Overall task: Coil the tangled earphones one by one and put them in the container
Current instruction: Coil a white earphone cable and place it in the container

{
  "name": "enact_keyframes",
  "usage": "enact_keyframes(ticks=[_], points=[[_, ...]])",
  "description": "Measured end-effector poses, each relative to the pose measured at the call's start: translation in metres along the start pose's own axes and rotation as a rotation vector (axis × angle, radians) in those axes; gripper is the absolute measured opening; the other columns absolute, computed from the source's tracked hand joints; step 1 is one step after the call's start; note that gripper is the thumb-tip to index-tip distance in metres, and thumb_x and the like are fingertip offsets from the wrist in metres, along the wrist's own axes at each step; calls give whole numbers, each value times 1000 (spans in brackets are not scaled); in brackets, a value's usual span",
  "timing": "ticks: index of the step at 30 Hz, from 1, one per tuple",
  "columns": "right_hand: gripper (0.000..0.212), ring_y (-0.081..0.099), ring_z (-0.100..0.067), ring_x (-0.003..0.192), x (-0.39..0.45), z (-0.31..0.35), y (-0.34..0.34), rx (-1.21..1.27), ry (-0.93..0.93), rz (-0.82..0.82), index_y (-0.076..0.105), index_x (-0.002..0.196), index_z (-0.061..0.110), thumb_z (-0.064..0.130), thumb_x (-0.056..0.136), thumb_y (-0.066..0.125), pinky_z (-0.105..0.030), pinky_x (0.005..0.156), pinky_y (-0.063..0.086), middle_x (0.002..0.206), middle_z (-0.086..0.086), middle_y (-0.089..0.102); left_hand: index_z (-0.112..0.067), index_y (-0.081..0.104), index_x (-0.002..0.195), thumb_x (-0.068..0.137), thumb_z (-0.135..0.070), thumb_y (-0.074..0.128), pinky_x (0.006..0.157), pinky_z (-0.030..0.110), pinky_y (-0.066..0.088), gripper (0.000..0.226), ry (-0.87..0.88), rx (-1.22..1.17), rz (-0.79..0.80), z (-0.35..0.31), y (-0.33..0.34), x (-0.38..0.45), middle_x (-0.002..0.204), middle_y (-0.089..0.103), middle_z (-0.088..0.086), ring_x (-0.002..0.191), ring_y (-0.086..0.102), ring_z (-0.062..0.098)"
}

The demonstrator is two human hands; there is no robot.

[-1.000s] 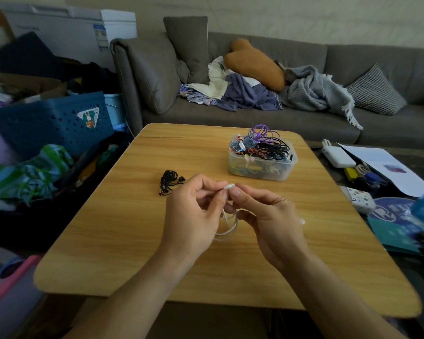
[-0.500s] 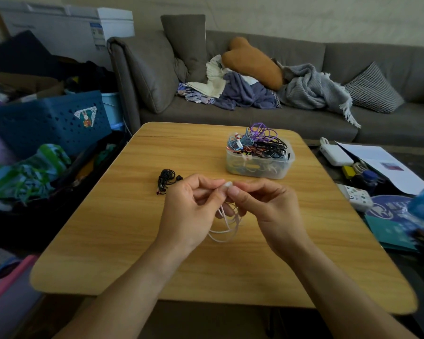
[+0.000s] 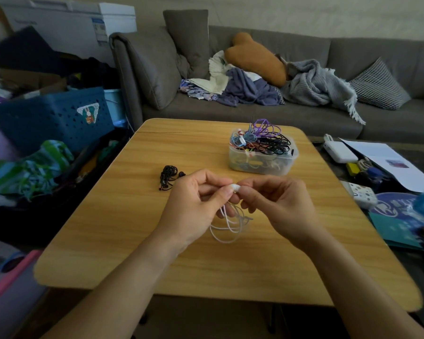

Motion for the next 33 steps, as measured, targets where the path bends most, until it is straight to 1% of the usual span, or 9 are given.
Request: enact_keyframes(ticks=[7, 9, 12, 16, 19, 23, 25, 28, 33], points=[[29, 69, -17, 80, 1, -6, -8, -142, 65, -8, 71, 111, 17, 12, 83, 76, -33, 68, 55, 94, -7, 75, -9, 63, 94, 91, -5, 64, 59, 28, 56, 5, 34, 174, -48, 3, -4, 3, 78, 75, 5, 62, 70, 18], [47, 66, -11, 90, 3, -8, -16, -337, 71, -30, 66, 121, 30, 30, 77, 82, -37, 72, 54, 103, 3, 71, -7, 63, 96, 92, -5, 62, 55, 25, 54, 5, -52, 139, -91, 5, -9, 5, 79, 74, 7, 61, 69, 17], [96, 58, -2, 100, 0, -13, -10, -623, 163, 164, 44, 139, 48, 62, 53, 84, -22, 74, 51, 122, 14, 55, -8, 62, 97, 93, -5, 61, 50, 21, 50, 6, -165, 143, -121, 10, -17, 7, 84, 74, 9, 61, 68, 14], [119, 53, -8, 106, -5, -23, 18, -836, 191, 384, 21, 148, 54, 53, 53, 91, -25, 89, 48, 130, 10, 39, -21, 66, 88, 90, -15, 67, 57, 28, 52, 7, -133, 407, -138, 17, -28, 11, 86, 71, 0, 68, 68, 13], [102, 57, -11, 97, 1, -28, 31, -846, 91, 310, 26, 149, 49, 43, 67, 87, -18, 85, 47, 123, 4, 46, -27, 69, 88, 89, -21, 67, 69, 34, 54, 6, -113, 581, -116, 17, -28, 11, 87, 67, -10, 76, 65, 16], [52, 60, 0, 75, 7, -31, 38, -753, -15, 205, 58, 131, 36, 24, 83, 74, -6, 64, 38, 102, 10, 67, -26, 68, 86, 92, -23, 63, 57, 27, 43, 8, -111, 639, -161, 16, -30, 10, 85, 64, -10, 67, 57, 16], [31, 61, 4, 66, 8, -33, 33, -632, 34, 125, 71, 112, 29, 14, 85, 72, -11, 61, 42, 87, 13, 71, -26, 67, 89, 94, -27, 60, 54, 24, 39, 9, -89, 604, -215, 17, -35, 12, 90, 66, -1, 64, 54, 10], [8, 65, -10, 58, 8, -31, 23, -310, 160, 61, 73, 95, 13, 8, 91, 68, -26, 57, 52, 75, -7, 74, -22, 65, 96, 97, -32, 54, 49, 17, 38, 16, -88, 570, -281, 15, -41, 15, 83, 69, 0, 57, 55, 2], [9, 71, -31, 70, 15, -10, 0, -63, 185, -37, 69, 97, 1, 7, 91, 65, -40, 67, 61, 87, -20, 74, -18, 66, 94, 99, -26, 51, 64, 25, 51, 18, -27, 543, -336, 8, -42, 17, 83, 67, -6, 78, 63, 9]])
Point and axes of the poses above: each hand's wrist, its own x-axis towards the middle knuckle, its own y-axis out of the palm, z = x × y, the point moved 4 cm from there along x, towards the middle knuckle
